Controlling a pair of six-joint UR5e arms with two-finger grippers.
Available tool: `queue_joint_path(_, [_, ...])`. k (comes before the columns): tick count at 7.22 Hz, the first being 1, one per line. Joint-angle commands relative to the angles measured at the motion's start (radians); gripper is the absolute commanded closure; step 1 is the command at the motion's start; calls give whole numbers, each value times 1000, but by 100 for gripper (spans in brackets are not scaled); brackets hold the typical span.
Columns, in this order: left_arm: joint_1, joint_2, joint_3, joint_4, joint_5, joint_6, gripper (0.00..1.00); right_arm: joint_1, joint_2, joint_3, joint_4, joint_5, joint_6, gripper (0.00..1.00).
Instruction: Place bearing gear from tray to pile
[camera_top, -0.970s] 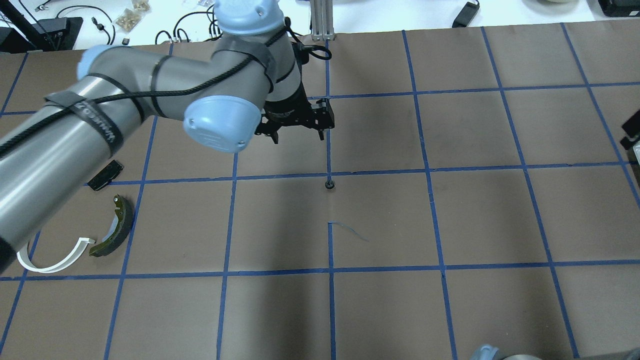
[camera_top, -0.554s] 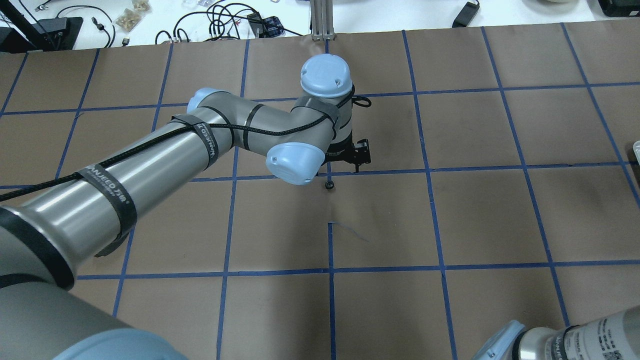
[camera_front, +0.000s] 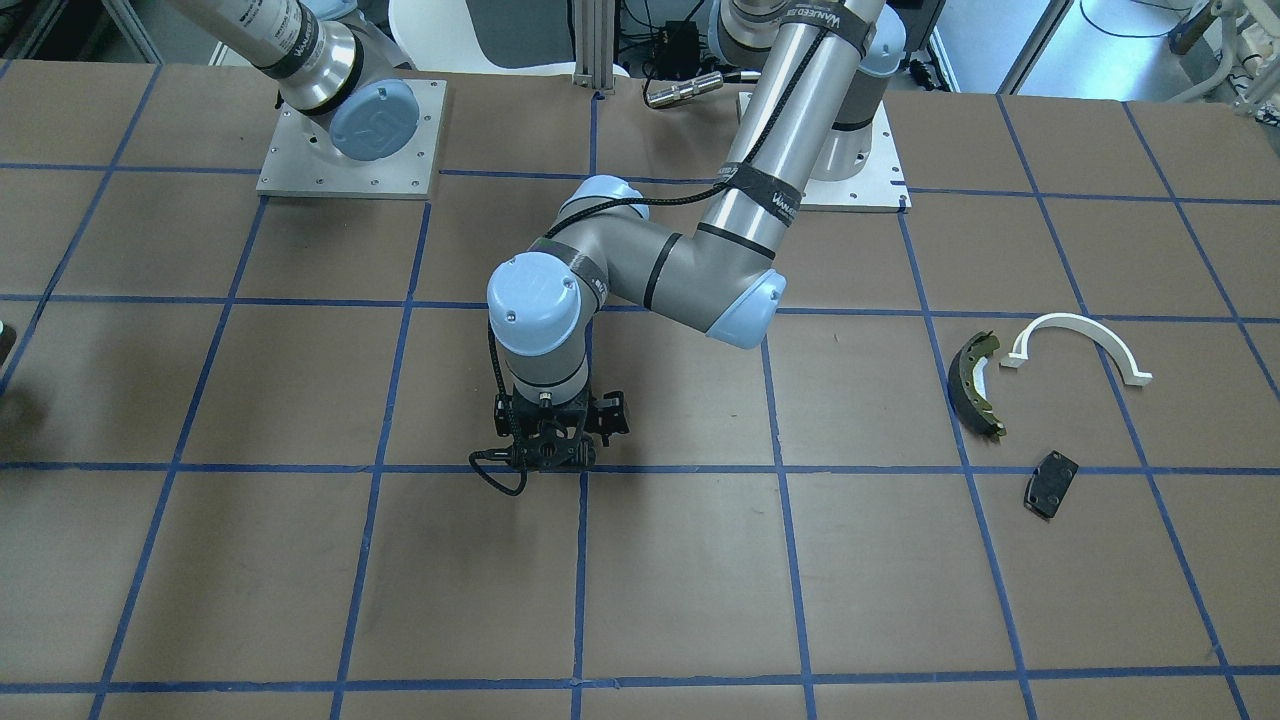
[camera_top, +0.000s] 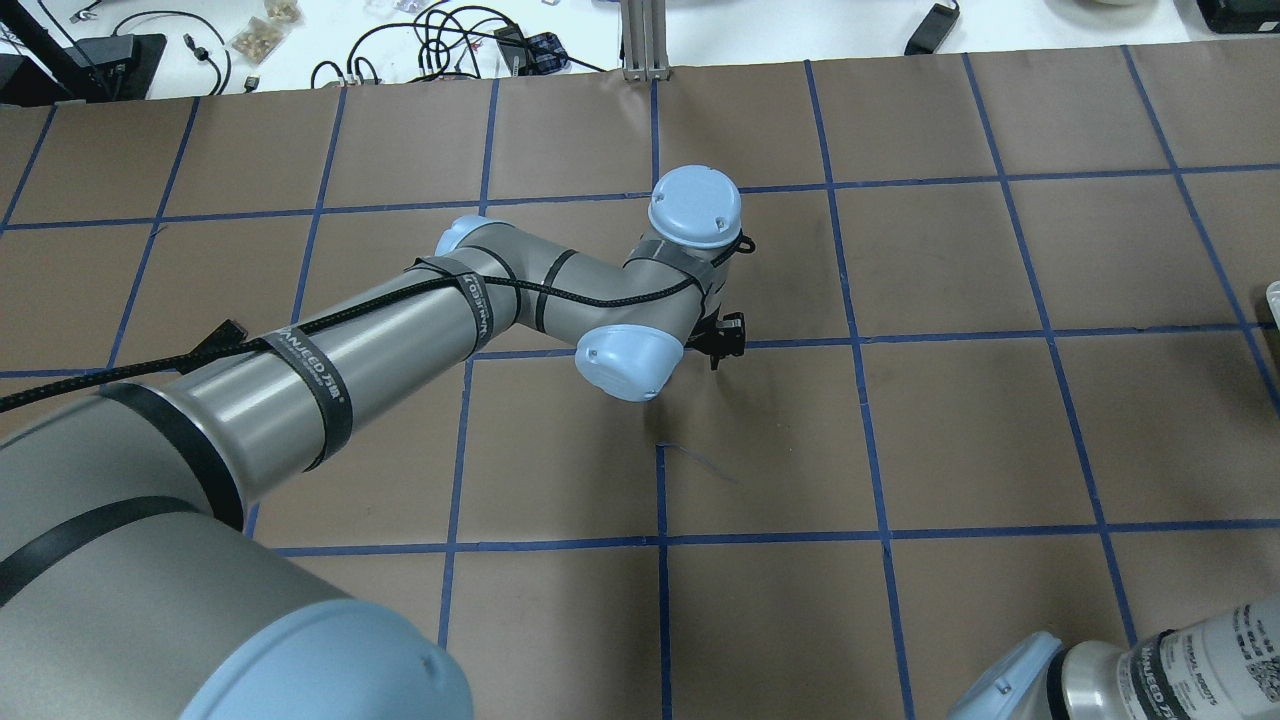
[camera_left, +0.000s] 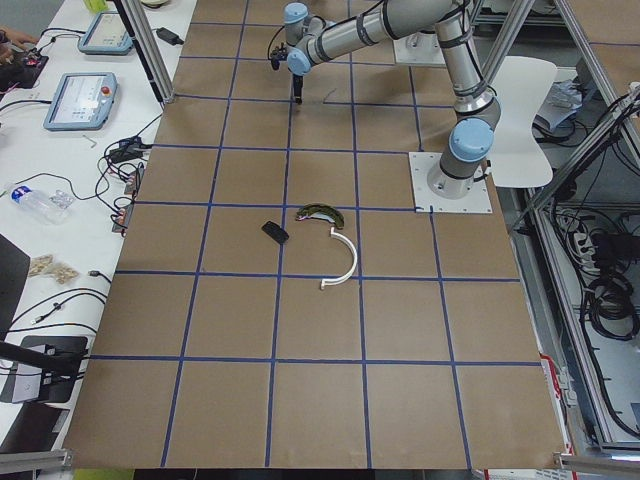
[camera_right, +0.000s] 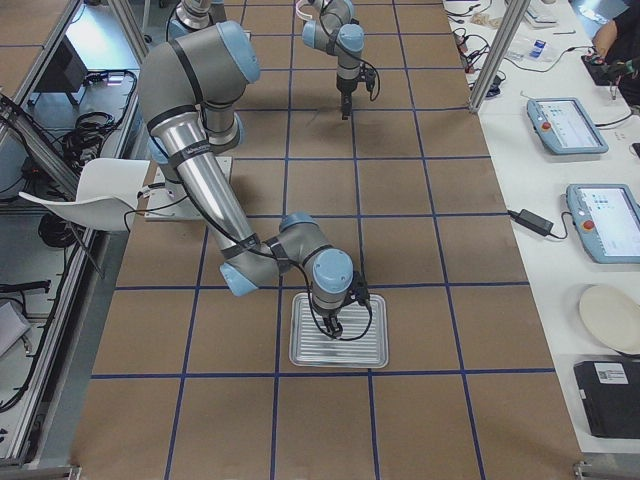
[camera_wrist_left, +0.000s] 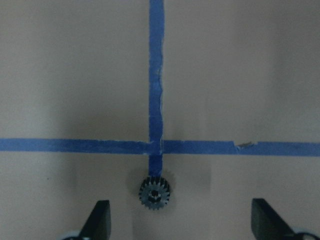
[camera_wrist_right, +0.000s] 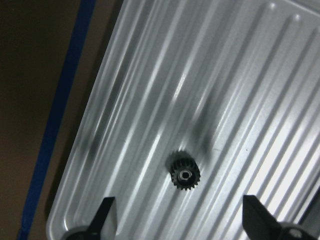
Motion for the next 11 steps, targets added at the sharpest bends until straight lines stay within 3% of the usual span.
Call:
queue_joint_path(1, [6, 30, -35, 12, -8, 30, 4, -2, 24, -1, -33, 2, 14, 16])
queue_joint_path(2, [22, 38, -70, 20, -6, 59, 10, -1, 28, -1, -35, 2, 19, 18])
queue_joint_path(4, [51, 58, -97, 28, -26, 75, 10, 2, 29, -1, -42, 1, 54, 21])
queue_joint_path(6, [52, 56, -94, 46, -28, 75, 19, 5, 34, 1, -47, 1, 56, 33])
queue_joint_path(9, [53, 30, -95, 110, -48, 66, 19, 7, 49, -1, -76, -2, 54, 60])
queue_joint_path(10, [53, 35, -95, 110, -46, 75, 45, 7, 49, -2, -76, -4, 54, 79])
queue_joint_path(11, [54, 39, -95, 110, -46, 73, 70, 7, 45, -1, -75, -10, 60, 90])
